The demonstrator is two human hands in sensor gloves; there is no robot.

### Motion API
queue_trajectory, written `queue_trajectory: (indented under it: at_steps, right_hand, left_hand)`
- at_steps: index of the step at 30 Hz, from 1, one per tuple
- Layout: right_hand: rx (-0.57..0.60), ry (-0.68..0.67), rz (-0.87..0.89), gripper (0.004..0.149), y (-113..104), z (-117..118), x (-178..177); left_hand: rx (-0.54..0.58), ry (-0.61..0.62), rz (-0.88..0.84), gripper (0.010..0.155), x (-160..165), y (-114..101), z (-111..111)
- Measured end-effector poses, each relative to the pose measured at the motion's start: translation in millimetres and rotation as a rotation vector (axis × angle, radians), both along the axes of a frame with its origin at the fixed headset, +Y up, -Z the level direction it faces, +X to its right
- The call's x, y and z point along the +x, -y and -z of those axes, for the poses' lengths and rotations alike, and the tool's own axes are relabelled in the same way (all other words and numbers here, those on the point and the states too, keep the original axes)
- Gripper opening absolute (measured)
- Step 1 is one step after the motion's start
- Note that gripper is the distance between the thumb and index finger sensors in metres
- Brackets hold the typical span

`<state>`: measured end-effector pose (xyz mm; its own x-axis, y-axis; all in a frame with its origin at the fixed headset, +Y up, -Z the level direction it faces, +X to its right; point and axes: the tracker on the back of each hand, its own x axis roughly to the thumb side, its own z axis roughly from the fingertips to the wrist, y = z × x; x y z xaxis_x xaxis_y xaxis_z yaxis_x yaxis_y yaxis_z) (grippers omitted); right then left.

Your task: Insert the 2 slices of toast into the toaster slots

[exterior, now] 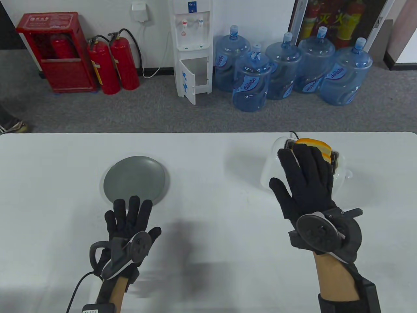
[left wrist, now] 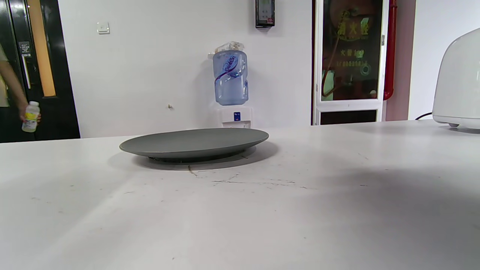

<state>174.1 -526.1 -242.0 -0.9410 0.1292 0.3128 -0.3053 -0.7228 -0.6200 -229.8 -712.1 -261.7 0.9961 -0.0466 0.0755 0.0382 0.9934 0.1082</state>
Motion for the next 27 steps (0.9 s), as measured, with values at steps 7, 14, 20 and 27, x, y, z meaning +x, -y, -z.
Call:
queue_trajectory:
  at_steps: [7, 14, 20, 27]
  right_hand:
    - [0.002, -0.031, -0.037, 0.068, 22.7, -10.0, -16.5]
    - [-0.008, -0.049, -0.101, 0.068, 52.1, -18.1, -35.5]
    - [-0.042, -0.05, -0.135, 0.069, 77.9, -17.9, -43.4]
    - [-0.113, -0.073, -0.095, 0.07, 103.4, -17.2, -50.0]
  left_hand:
    - [0.006, 0.0, -0.002, 0.075, 1.6, 0.8, -0.2]
    - [0.002, 0.002, 0.001, 0.076, 2.5, 2.2, 0.1]
    - [0.0, 0.002, 0.001, 0.076, 3.2, 2.6, 0.1]
    - [0.001, 0.005, 0.002, 0.078, 3.9, 2.5, 0.1]
